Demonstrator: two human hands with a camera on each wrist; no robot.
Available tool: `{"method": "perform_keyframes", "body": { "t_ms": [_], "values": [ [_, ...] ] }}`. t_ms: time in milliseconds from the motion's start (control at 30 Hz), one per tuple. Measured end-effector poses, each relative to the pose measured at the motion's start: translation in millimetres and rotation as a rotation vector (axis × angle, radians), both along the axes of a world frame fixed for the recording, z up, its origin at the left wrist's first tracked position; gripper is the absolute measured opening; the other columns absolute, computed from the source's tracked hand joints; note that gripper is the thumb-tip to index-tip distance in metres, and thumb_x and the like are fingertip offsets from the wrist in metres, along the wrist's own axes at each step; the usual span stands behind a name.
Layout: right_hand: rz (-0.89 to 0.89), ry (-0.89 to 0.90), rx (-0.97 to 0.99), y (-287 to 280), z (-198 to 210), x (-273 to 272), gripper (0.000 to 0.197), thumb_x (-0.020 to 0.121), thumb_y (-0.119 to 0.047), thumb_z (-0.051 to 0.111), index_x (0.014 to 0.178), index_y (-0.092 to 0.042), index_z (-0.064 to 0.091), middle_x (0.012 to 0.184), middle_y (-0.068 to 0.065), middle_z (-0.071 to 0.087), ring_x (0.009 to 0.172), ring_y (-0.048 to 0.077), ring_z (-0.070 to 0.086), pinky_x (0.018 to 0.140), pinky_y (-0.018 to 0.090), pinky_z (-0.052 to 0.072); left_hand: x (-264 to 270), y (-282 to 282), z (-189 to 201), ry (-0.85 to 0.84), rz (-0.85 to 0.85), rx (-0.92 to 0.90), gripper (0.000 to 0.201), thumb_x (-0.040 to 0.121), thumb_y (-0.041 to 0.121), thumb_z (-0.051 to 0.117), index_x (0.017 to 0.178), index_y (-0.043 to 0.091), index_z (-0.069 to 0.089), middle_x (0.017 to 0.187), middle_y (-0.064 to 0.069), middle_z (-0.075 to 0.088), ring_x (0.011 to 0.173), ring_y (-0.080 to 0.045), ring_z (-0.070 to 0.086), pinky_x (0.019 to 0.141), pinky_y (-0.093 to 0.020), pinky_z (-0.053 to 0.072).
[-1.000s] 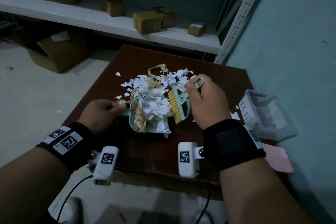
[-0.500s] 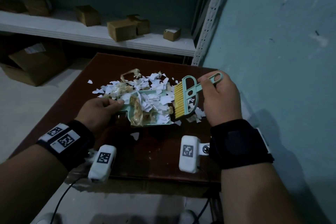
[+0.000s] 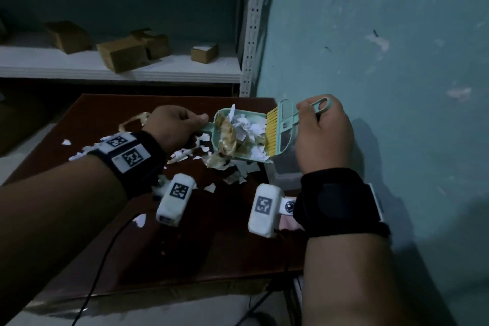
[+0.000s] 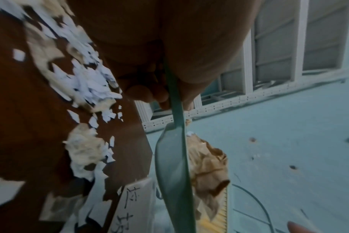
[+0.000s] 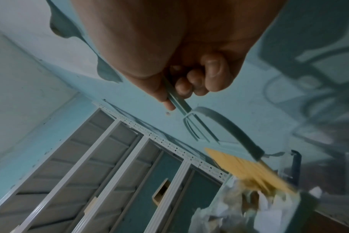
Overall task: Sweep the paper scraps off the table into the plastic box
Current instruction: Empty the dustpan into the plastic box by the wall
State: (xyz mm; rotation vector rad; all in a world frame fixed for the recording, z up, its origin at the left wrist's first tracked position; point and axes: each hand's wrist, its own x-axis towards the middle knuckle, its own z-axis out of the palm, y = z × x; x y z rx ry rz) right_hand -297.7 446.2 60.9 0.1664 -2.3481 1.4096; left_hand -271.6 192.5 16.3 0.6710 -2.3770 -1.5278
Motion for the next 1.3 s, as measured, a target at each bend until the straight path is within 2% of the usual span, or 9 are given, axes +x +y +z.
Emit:
{"method": "perform_keyframes", "body": {
  "t_ms": [100, 200, 333, 567, 733, 867, 1067, 1200, 1300],
  "values": [
    [-0.069, -0.041, 0.091, 10, -3, -9, 0.02, 0.105, -0.033, 0.046, 0.102, -0.019, 0.061, 0.078, -0.01, 0.06, 0.064, 0.003, 0.05, 0.048, 0.008, 0.032, -30, 19, 9, -0.037, -0.042, -0.058, 0.033, 0.091, 0.043, 0.076, 0.079, 0.012, 0.079, 0.065, -0.011, 0.071, 0.048, -0.009, 0.056, 0.05, -0.023, 0.048],
    [-0.096, -0.069, 0.205, 13, -10, -15, 0.022, 0.107, -0.033, 0.041, 0.104, -0.022, 0.06, 0.084, -0.007, 0.063, 0.063, 0.007, 0.047, 0.048, 0.012, 0.022, -54, 35, 18, -0.059, -0.081, -0.173, 0.028, 0.091, 0.04, 0.077, 0.078, 0.015, 0.078, 0.068, -0.002, 0.072, 0.056, -0.011, 0.06, 0.055, -0.025, 0.047],
    [-0.142, -0.073, 0.245, 15, -19, -24, 0.019, 0.106, -0.029, 0.044, 0.102, -0.023, 0.062, 0.088, -0.002, 0.067, 0.076, 0.021, 0.057, 0.054, 0.028, 0.032, -75, 60, 31, -0.026, -0.17, -0.501, 0.028, 0.092, 0.04, 0.075, 0.075, 0.019, 0.075, 0.072, 0.001, 0.07, 0.069, -0.011, 0.064, 0.054, -0.026, 0.043],
    [-0.18, -0.048, 0.163, 25, -20, -28, 0.015, 0.105, -0.024, 0.045, 0.092, -0.025, 0.052, 0.086, 0.0, 0.063, 0.074, 0.021, 0.053, 0.05, 0.016, 0.024, -91, 89, 44, 0.004, -0.249, -0.813, 0.029, 0.092, 0.041, 0.072, 0.081, 0.014, 0.076, 0.078, -0.004, 0.069, 0.072, -0.021, 0.063, 0.061, -0.029, 0.041],
    [-0.179, -0.018, 0.079, 30, -15, -24, 0.014, 0.105, -0.026, 0.046, 0.099, -0.022, 0.058, 0.091, 0.002, 0.066, 0.077, 0.02, 0.055, 0.052, 0.02, 0.028, -89, 97, 53, 0.047, -0.238, -0.869, 0.031, 0.094, 0.036, 0.07, 0.076, 0.011, 0.073, 0.069, -0.003, 0.062, 0.059, -0.014, 0.052, 0.049, -0.026, 0.032],
    [-0.163, -0.015, 0.022, 33, -11, -21, 0.013, 0.105, -0.025, 0.048, 0.096, -0.022, 0.056, 0.091, 0.001, 0.066, 0.076, 0.018, 0.056, 0.052, 0.011, 0.026, -84, 92, 58, 0.094, -0.21, -0.895, 0.029, 0.094, 0.035, 0.069, 0.08, 0.01, 0.073, 0.075, -0.006, 0.065, 0.071, -0.024, 0.059, 0.062, -0.031, 0.038],
    [-0.159, -0.032, 0.014, 30, -9, -16, 0.012, 0.106, -0.027, 0.049, 0.095, -0.023, 0.055, 0.088, -0.003, 0.064, 0.07, 0.011, 0.054, 0.051, 0.012, 0.027, -72, 81, 62, 0.12, -0.149, -0.816, 0.028, 0.096, 0.037, 0.068, 0.09, 0.011, 0.077, 0.08, -0.005, 0.07, 0.075, -0.023, 0.064, 0.068, -0.035, 0.05],
    [-0.149, -0.041, 0.008, 24, -7, -12, 0.014, 0.105, -0.029, 0.049, 0.097, -0.022, 0.058, 0.09, 0.0, 0.069, 0.08, 0.019, 0.066, 0.052, 0.016, 0.035, -54, 65, 59, 0.154, -0.053, -0.695, 0.028, 0.095, 0.039, 0.069, 0.087, 0.014, 0.077, 0.08, -0.003, 0.072, 0.079, -0.023, 0.069, 0.073, -0.037, 0.057],
    [-0.127, -0.08, 0.059, 19, -5, -6, 0.019, 0.106, -0.032, 0.046, 0.104, -0.022, 0.061, 0.093, -0.002, 0.069, 0.078, 0.019, 0.062, 0.05, 0.016, 0.03, -39, 59, 55, 0.193, -0.015, -0.569, 0.026, 0.093, 0.04, 0.073, 0.078, 0.018, 0.073, 0.073, 0.002, 0.069, 0.07, -0.017, 0.067, 0.062, -0.029, 0.053]
  ]
}}
